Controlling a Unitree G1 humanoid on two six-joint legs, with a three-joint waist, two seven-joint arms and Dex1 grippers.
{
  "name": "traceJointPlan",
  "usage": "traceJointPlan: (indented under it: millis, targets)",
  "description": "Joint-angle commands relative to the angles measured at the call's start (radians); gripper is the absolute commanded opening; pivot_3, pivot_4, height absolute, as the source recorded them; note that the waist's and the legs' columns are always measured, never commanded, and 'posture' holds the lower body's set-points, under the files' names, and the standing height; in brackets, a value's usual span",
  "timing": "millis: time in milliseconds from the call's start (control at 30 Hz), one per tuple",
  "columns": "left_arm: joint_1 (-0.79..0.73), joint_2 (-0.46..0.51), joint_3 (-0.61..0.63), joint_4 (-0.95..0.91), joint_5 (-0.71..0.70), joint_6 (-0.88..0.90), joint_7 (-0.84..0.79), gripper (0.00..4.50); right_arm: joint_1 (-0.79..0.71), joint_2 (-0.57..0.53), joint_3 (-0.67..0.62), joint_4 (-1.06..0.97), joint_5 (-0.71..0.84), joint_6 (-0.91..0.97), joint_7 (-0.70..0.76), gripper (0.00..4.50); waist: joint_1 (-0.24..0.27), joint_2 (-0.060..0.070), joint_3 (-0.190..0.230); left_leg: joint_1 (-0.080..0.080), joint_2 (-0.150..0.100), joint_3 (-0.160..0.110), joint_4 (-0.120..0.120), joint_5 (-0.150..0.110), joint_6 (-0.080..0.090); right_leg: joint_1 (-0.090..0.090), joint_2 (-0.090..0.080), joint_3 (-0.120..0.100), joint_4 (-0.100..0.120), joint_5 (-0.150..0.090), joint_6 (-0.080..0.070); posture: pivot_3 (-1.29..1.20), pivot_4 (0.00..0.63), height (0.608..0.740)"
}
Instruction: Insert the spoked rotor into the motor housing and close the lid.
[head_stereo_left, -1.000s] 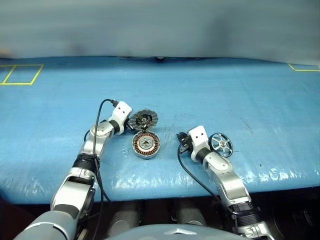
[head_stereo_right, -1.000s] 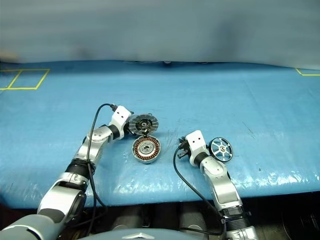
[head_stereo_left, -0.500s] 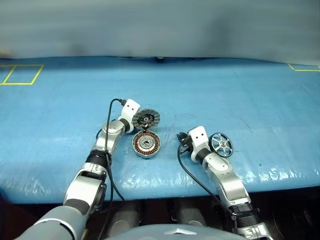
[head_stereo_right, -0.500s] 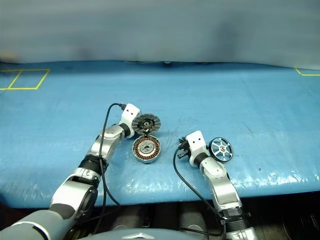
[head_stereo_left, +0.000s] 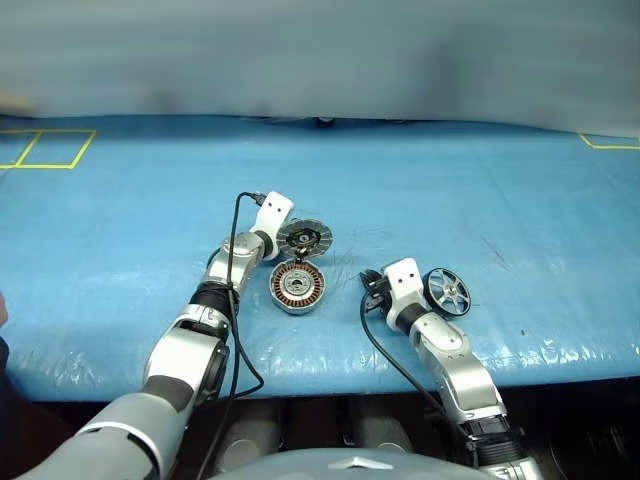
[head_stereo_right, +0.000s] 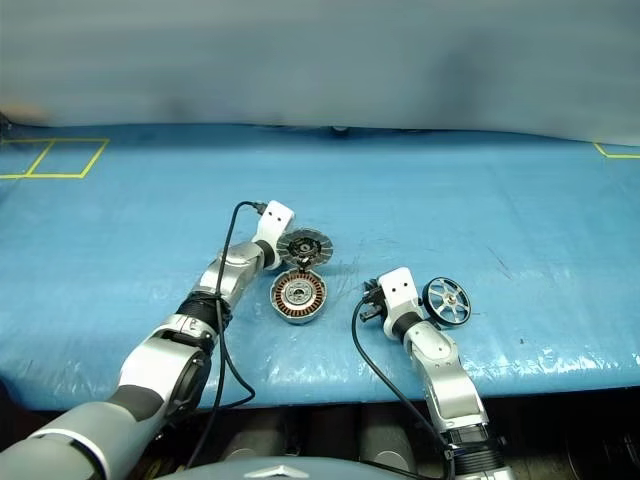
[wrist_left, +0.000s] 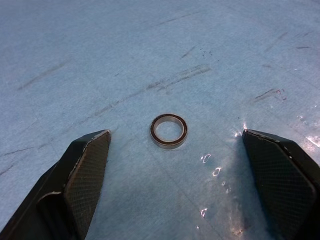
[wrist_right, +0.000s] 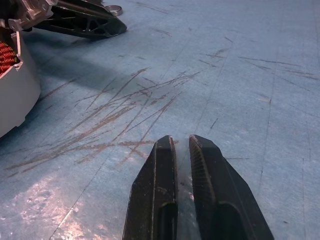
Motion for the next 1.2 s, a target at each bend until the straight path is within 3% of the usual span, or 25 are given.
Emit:
traceJointPlan:
  millis: [33, 100, 200, 433, 533, 700, 933, 1200]
  targets:
    - [-0.008, -0.017, -0.031, 0.046, 0.033, -0.002, 0.006, 4.32, 0.007, 0.001, -0.010, -0.029, 0.007, 0.008, -0.004, 0.56, 0.001, 0.000, 0.000, 0.001, 0.000, 0.000, 0.000, 0.000, 0.000, 0.001, 0.000, 0.000, 0.000, 0.000, 0.000, 0.00, 0.150, 0.740]
    - [-0.006, -0.016, -0.032, 0.055, 0.040, -0.002, 0.012, 3.89, 0.009, 0.001, -0.011, -0.031, 0.007, 0.008, -0.005, 0.57, 0.001, 0.000, 0.000, 0.001, 0.000, 0.000, 0.000, 0.000, 0.000, 0.001, 0.000, 0.000, 0.000, 0.000, 0.000, 0.00, 0.150, 0.740]
    - [0.003, -0.014, -0.036, 0.055, 0.044, 0.001, 0.007, 2.89, 0.012, 0.000, -0.014, -0.033, 0.006, 0.008, -0.007, 0.57, 0.001, 0.000, 0.000, 0.002, 0.000, 0.000, 0.000, 0.000, 0.000, 0.001, 0.000, 0.000, 0.000, 0.000, 0.000, 0.00, 0.150, 0.740]
    - [0.014, -0.008, -0.032, 0.054, 0.041, 0.005, 0.022, 2.89, 0.012, 0.000, -0.017, -0.033, 0.004, 0.007, -0.008, 0.57, -0.001, 0.000, 0.000, 0.002, 0.000, 0.000, 0.000, 0.000, 0.000, 0.002, 0.000, 0.000, 0.000, 0.000, 0.000, 0.00, 0.150, 0.740]
    - [0.023, -0.006, -0.028, 0.048, 0.040, 0.005, 0.033, 2.29, 0.011, -0.002, -0.015, -0.031, 0.000, 0.008, -0.009, 0.57, -0.002, 0.000, 0.000, 0.003, 0.000, 0.000, 0.000, 0.000, 0.000, 0.002, 0.000, 0.000, 0.000, 0.000, 0.000, 0.00, 0.150, 0.740]
    - [0.039, -0.003, -0.021, 0.033, 0.033, 0.008, 0.047, 0.71, 0.007, -0.003, -0.014, -0.030, -0.001, 0.009, -0.010, 0.57, -0.011, 0.000, 0.000, 0.004, 0.000, 0.000, 0.000, 0.000, 0.000, 0.002, 0.000, 0.000, 0.001, 0.000, 0.000, 0.00, 0.150, 0.740]
    - [0.081, 0.014, 0.001, -0.040, 0.021, -0.005, 0.074, 0.71, 0.005, -0.003, -0.013, -0.027, 0.002, 0.008, -0.004, 0.57, -0.018, 0.000, 0.000, 0.004, 0.000, 0.000, -0.001, 0.000, 0.000, 0.002, 0.000, 0.001, 0.001, 0.000, 0.000, 0.00, 0.150, 0.740]
    - [0.200, 0.067, 0.050, -0.356, -0.006, 0.003, 0.114, 0.71, 0.008, -0.002, -0.011, -0.026, 0.005, 0.008, 0.003, 0.57, -0.018, 0.000, 0.000, 0.003, 0.001, 0.000, -0.003, 0.000, -0.001, 0.000, 0.000, 0.002, 0.000, 0.000, 0.000, 0.00, 0.150, 0.740]
